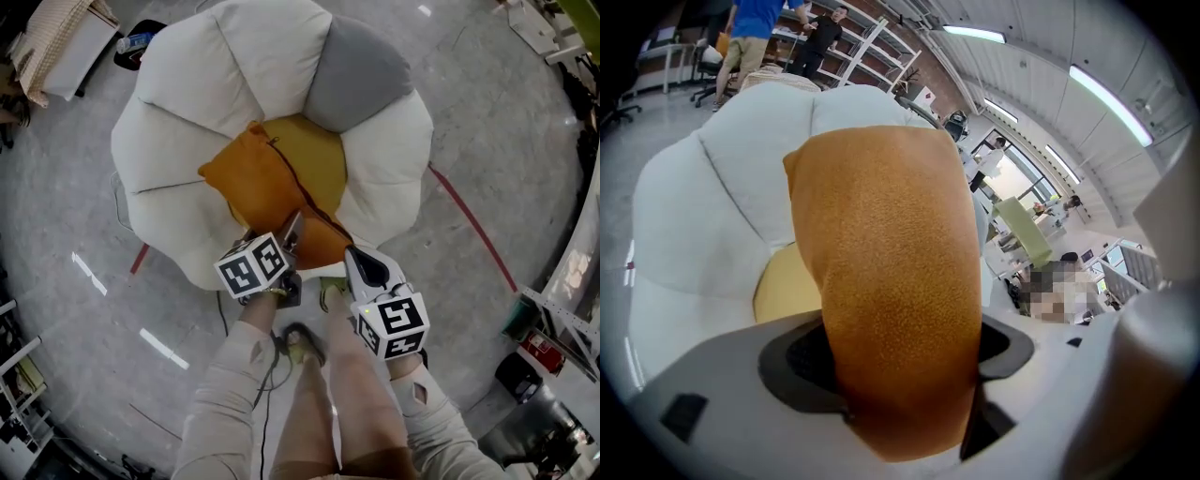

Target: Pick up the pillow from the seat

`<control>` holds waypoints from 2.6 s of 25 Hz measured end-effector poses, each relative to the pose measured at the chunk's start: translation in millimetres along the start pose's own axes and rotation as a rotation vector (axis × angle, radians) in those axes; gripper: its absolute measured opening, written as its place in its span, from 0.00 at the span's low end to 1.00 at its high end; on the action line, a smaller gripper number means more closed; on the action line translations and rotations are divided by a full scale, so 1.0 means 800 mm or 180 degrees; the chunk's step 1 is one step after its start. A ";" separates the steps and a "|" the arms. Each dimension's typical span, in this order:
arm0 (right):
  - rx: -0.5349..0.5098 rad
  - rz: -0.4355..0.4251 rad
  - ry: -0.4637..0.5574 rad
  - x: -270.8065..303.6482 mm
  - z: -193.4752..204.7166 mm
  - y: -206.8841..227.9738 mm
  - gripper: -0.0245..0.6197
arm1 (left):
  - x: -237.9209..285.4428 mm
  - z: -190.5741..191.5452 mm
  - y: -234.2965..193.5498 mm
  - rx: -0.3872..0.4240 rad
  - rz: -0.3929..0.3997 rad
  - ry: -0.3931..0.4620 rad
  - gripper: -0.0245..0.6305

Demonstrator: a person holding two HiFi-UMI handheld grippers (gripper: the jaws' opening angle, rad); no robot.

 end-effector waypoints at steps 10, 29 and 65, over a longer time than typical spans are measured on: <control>-0.0140 0.0003 0.0016 -0.032 0.022 -0.050 0.04 | -0.113 0.040 -0.025 -0.0032 -0.0099 0.0115 0.62; -0.0460 -0.0072 0.0156 -0.177 0.044 -0.187 0.04 | -0.342 0.096 0.021 0.0382 0.0006 0.0324 0.62; -0.0978 -0.0404 0.0434 -0.398 0.038 -0.354 0.04 | -0.646 0.164 0.065 0.0384 -0.0046 0.0905 0.62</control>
Point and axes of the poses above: the fingertips, and each gripper's own axes: x forward along the fingers, y to its right, z out of its underside, the point moved 4 cm from there along -x, backward along the fingers, and after that the axes turned 7 degrees about x, right-handed, at the moved point
